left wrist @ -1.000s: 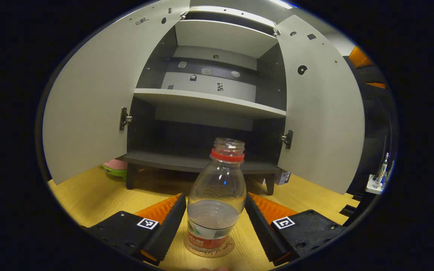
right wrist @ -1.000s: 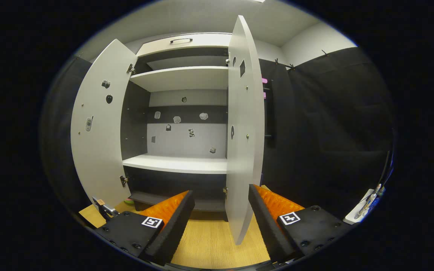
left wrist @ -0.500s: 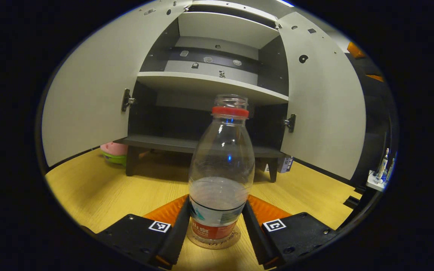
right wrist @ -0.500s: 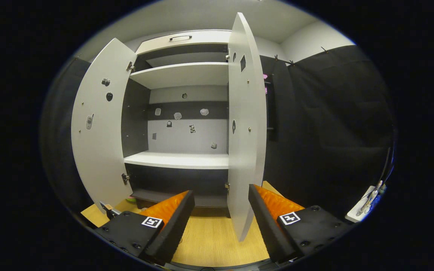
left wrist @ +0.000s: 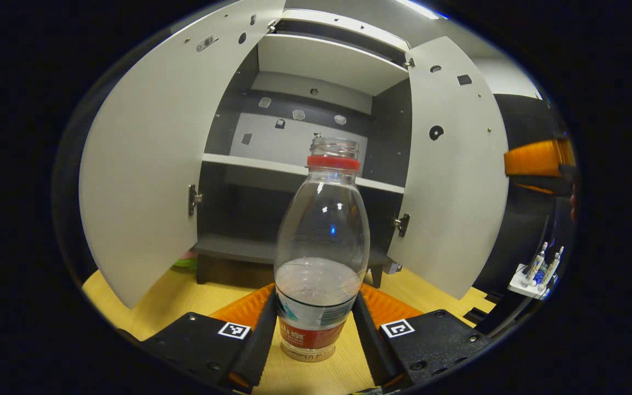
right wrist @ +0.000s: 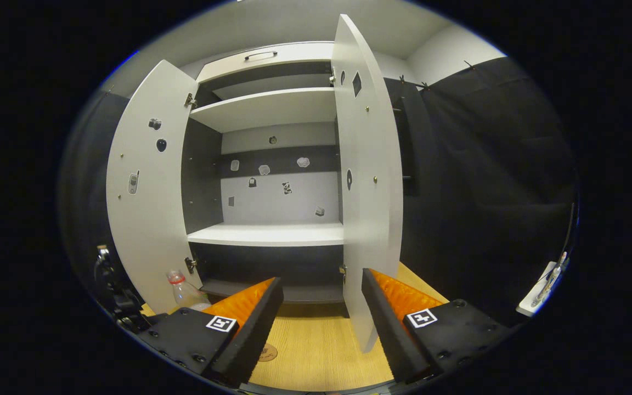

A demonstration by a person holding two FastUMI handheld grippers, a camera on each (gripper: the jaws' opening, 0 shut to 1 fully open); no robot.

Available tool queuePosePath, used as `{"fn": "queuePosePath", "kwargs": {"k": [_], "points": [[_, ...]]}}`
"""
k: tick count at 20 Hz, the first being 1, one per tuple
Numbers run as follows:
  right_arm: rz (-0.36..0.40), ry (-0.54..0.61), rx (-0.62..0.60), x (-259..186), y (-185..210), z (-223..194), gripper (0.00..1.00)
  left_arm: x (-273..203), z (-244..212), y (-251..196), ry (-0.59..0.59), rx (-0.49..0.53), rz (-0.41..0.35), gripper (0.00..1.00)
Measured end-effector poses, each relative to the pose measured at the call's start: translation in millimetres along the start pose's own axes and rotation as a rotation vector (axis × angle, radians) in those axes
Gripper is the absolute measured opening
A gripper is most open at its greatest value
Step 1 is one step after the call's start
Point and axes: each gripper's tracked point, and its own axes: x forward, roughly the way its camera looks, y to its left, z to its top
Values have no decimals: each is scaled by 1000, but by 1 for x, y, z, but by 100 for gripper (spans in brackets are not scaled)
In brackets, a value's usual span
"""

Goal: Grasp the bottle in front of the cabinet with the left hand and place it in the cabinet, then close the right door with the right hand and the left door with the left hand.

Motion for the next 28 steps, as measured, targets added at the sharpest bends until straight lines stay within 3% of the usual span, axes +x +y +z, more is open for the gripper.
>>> {"fn": "queuePosePath", "kwargs": {"k": [7, 14, 18, 21, 28], "points": [[-15, -11, 43, 1, -6, -8, 97, 9, 154, 14, -108, -1, 2, 72], [-115, -16, 90, -9, -52, -18, 96, 101, 257, 8, -211, 18, -8, 72], [-215, -6, 72, -22, -96, -24, 100, 179, 268, 1, -148, -55, -39, 72], [-280, 9, 78, -33, -123, -31, 96, 227, 266, 0, -102, -2, -16, 72], [-371, 20, 103, -47, -160, -41, 97, 262, 227, -14, 61, 50, 19, 73]]}}
